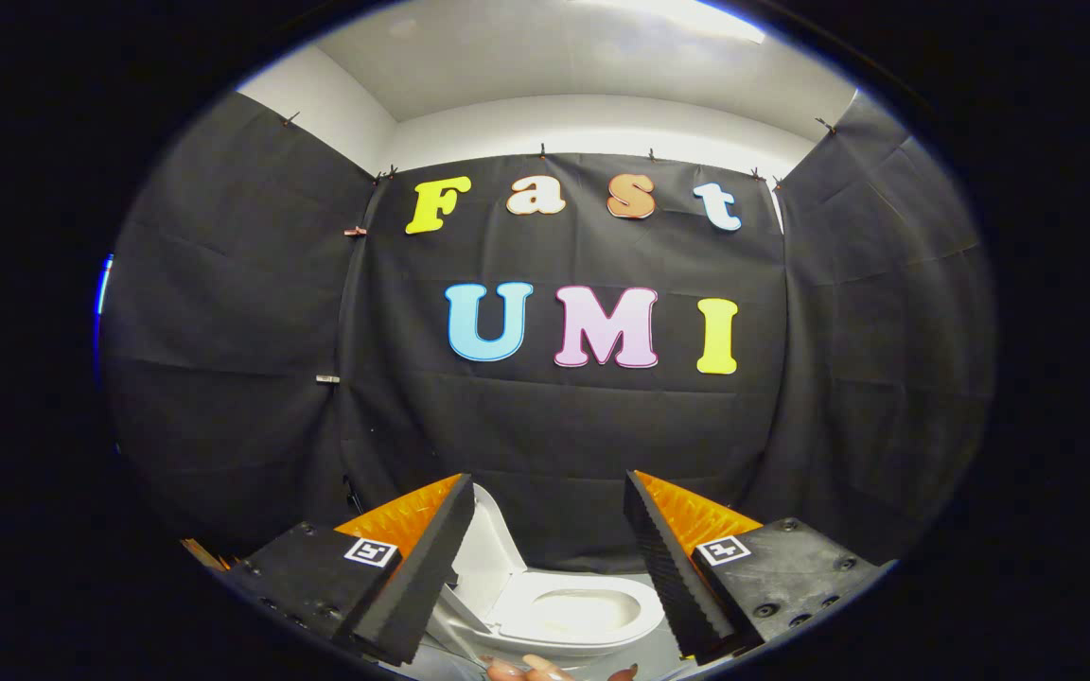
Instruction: Open the toilet lid.
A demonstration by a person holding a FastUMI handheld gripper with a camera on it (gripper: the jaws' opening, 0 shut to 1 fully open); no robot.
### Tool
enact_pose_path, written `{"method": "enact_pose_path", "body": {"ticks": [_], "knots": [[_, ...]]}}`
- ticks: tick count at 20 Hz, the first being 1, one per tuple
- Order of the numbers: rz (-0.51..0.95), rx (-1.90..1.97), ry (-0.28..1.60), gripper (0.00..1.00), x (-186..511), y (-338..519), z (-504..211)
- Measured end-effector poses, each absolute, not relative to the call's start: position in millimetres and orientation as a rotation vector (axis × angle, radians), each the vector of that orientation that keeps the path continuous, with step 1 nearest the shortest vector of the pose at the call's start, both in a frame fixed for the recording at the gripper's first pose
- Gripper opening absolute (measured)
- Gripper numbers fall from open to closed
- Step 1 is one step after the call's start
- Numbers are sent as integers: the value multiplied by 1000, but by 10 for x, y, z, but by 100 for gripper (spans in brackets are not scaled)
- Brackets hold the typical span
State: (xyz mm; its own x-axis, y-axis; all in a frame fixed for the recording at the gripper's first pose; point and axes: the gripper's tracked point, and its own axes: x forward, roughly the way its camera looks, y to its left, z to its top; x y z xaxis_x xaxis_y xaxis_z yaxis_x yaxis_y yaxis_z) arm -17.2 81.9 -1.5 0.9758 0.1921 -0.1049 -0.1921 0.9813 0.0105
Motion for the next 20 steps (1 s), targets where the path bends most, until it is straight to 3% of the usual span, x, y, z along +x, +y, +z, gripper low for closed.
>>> {"method": "enact_pose_path", "body": {"ticks": [20], "knots": [[199, 38, 59, 99, -157, 760, 139]]}}
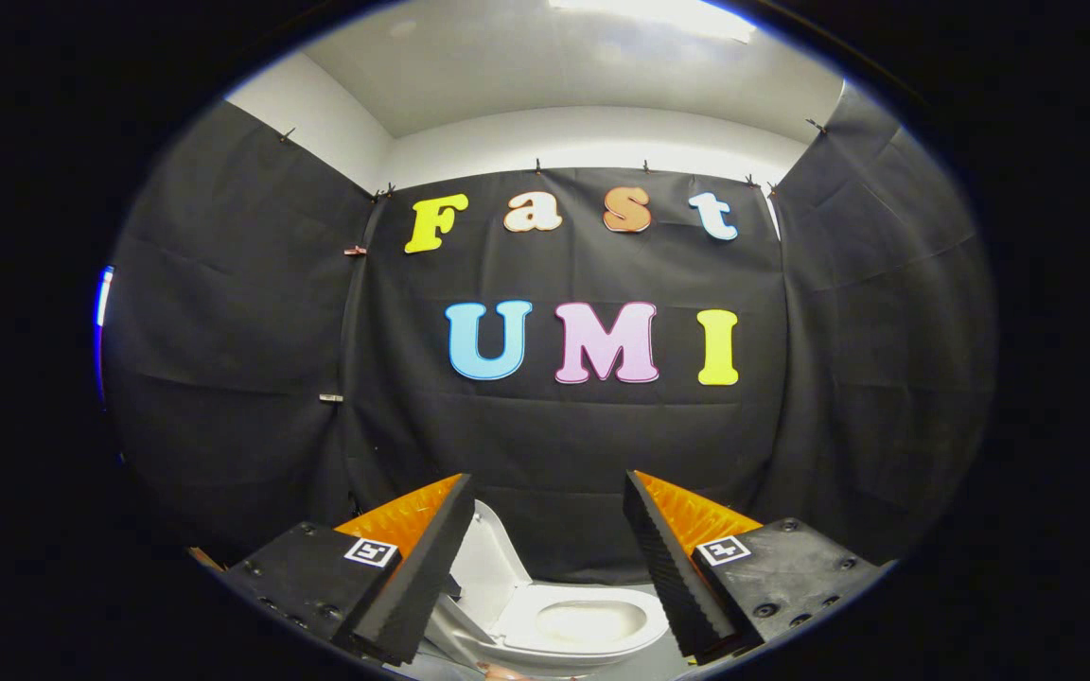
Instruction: Open the toilet lid.
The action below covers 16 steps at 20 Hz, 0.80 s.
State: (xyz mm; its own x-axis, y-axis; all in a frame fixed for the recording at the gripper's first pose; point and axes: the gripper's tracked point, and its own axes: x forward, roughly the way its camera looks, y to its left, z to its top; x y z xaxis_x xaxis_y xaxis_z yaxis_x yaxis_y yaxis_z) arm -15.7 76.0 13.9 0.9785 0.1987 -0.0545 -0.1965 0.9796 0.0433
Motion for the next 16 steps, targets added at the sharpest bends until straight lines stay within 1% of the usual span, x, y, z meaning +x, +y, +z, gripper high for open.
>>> {"method": "enact_pose_path", "body": {"ticks": [16], "knots": [[193, 35, 78, 99, -65, 682, 74]]}}
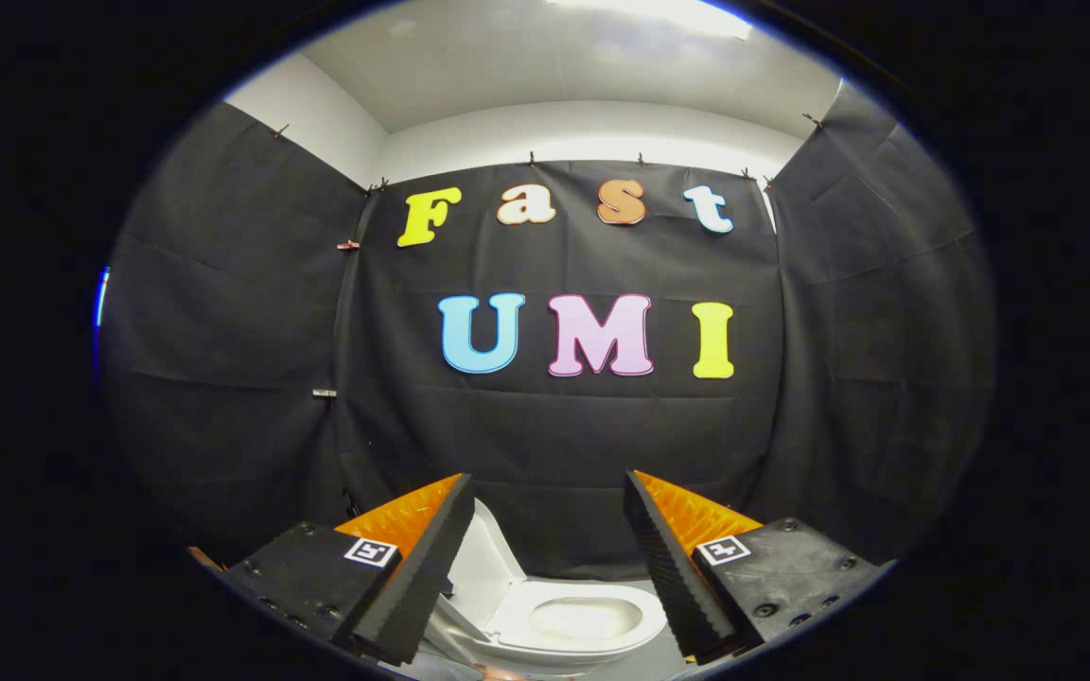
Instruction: Open the toilet lid.
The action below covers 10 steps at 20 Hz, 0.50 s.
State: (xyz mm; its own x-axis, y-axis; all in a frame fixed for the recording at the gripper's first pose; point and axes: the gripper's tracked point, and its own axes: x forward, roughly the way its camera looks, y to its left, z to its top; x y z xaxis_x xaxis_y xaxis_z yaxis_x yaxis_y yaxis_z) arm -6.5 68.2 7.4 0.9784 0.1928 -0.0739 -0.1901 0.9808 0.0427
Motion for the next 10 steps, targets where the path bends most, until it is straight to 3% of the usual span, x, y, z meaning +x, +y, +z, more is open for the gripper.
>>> {"method": "enact_pose_path", "body": {"ticks": [10], "knots": [[200, 22, 77, 99, -67, 714, 73]]}}
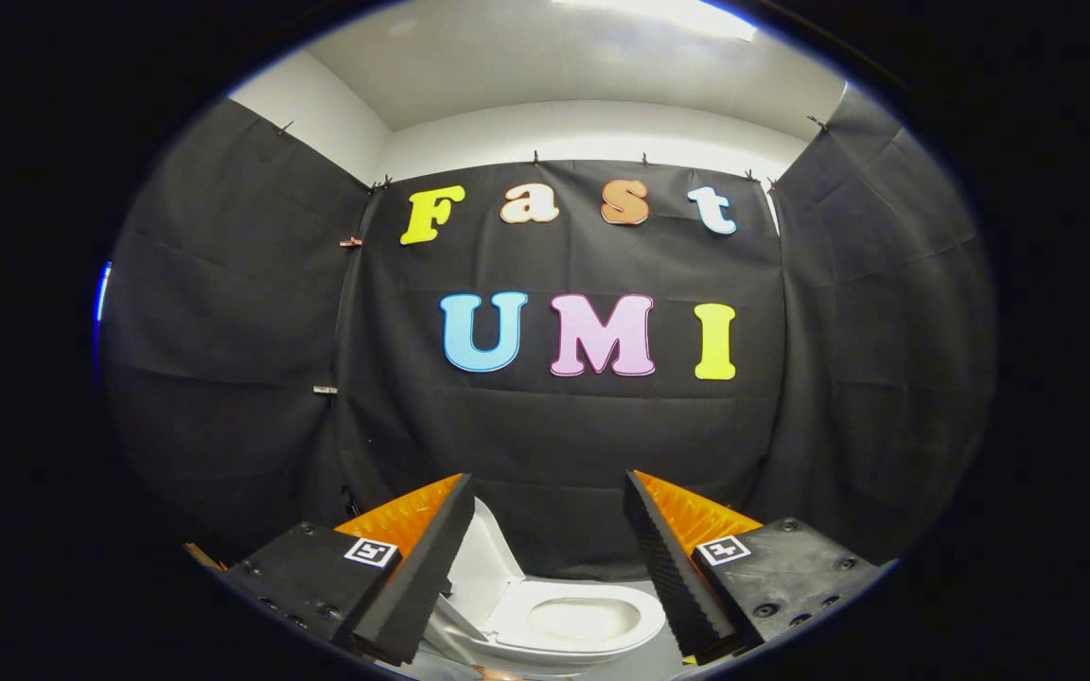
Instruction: Open the toilet lid.
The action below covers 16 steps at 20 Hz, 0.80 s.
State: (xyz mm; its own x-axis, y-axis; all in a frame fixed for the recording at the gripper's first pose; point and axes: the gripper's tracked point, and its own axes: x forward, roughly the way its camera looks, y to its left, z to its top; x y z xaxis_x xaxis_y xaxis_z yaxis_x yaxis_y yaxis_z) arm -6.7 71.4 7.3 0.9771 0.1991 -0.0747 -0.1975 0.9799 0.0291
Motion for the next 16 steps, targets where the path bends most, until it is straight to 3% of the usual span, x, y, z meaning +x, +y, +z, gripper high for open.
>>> {"method": "enact_pose_path", "body": {"ticks": [16], "knots": [[190, 12, 85, 99, -49, 721, 63]]}}
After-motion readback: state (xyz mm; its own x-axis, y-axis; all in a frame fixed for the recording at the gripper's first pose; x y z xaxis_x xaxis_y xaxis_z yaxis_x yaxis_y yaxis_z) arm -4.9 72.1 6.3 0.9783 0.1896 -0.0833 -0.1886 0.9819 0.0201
